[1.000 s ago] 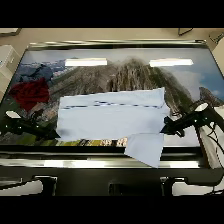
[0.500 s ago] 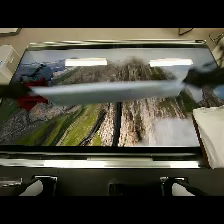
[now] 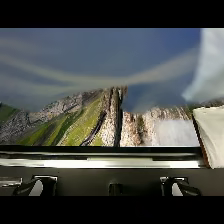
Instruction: Fold the clothes and pants, and hang the long-sleeved shirts on hangers.
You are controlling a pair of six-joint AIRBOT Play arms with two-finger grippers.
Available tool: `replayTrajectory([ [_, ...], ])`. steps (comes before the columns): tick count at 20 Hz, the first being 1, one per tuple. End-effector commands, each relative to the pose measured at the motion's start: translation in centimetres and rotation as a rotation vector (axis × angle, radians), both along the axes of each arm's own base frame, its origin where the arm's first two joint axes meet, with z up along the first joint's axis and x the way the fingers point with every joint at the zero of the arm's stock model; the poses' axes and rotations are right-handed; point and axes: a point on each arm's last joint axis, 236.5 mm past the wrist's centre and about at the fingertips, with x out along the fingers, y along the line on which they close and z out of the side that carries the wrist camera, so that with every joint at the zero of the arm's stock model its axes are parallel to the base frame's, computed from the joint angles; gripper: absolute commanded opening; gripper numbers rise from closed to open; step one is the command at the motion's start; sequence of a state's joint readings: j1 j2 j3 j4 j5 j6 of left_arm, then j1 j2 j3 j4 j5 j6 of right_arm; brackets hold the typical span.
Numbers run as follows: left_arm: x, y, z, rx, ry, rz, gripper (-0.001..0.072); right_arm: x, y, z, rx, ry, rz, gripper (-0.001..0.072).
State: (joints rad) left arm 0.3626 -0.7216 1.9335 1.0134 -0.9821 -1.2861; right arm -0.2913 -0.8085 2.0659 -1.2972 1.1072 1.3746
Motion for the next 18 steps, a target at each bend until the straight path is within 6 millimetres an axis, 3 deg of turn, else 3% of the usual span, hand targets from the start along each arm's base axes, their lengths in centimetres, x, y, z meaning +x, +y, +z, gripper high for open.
replayTrajectory([
  [1, -3.4, -0.9, 2.0, 0.014, -0.09, 0.01, 0.002, -4.3, 0.0, 3.3, -0.011, -0.147, -0.046, 0.0043],
  [3, -2.0, -0.7, 0.9, 0.011, -0.036, 0.004, 0.002, -3.4, -0.4, 2.5, -0.005, -0.11, -0.055, 0.0043],
  [4, -0.5, -0.5, -0.8, -0.004, 0.042, -0.01, 0.002, -2.1, -0.7, 1.3, 0.021, -0.057, -0.05, 0.0043],
  [5, 1.5, -0.2, -3.3, -0.034, 0.151, -0.03, 0.002, 0.0, -1.1, -1.2, 0.058, 0.05, -0.042, 0.0043],
  [6, 4.1, 0.3, -6.9, -0.066, 0.296, -0.049, 0.002, 2.6, -1.5, -4.9, 0.105, 0.202, -0.028, 0.0043],
  [7, 6.8, 1.0, -11.0, -0.098, 0.445, -0.067, 0.002, 5.6, -1.8, -10.2, 0.161, 0.408, -0.008, 0.0043],
  [10, 14.2, 1.8, -26.9, -0.224, 0.897, -0.147, 0.0019, 11.3, -0.6, -28.8, 0.308, 1.083, 0.111, 0.0041],
  [13, 16.7, 0.6, -44.0, -0.323, 1.275, -0.204, 0.0019, 13.7, 2.5, -44.3, 0.342, 1.498, 0.139, 0.0041],
  [15, 17.8, 0.6, -52.8, -0.405, 1.413, -0.17, 0.002, 15.9, 4.2, -52.2, 0.397, 1.582, 0.094, 0.0041],
  [16, 18.4, 0.9, -55.7, -0.438, 1.454, -0.149, 0.002, 17.7, 4.6, -55.0, 0.461, 1.581, 0.056, 0.0041],
  [18, 20.4, 1.4, -59.5, -0.501, 1.501, -0.127, 0.0021, 22.3, 4.9, -57.9, 0.553, 1.488, 0.045, 0.0042],
])
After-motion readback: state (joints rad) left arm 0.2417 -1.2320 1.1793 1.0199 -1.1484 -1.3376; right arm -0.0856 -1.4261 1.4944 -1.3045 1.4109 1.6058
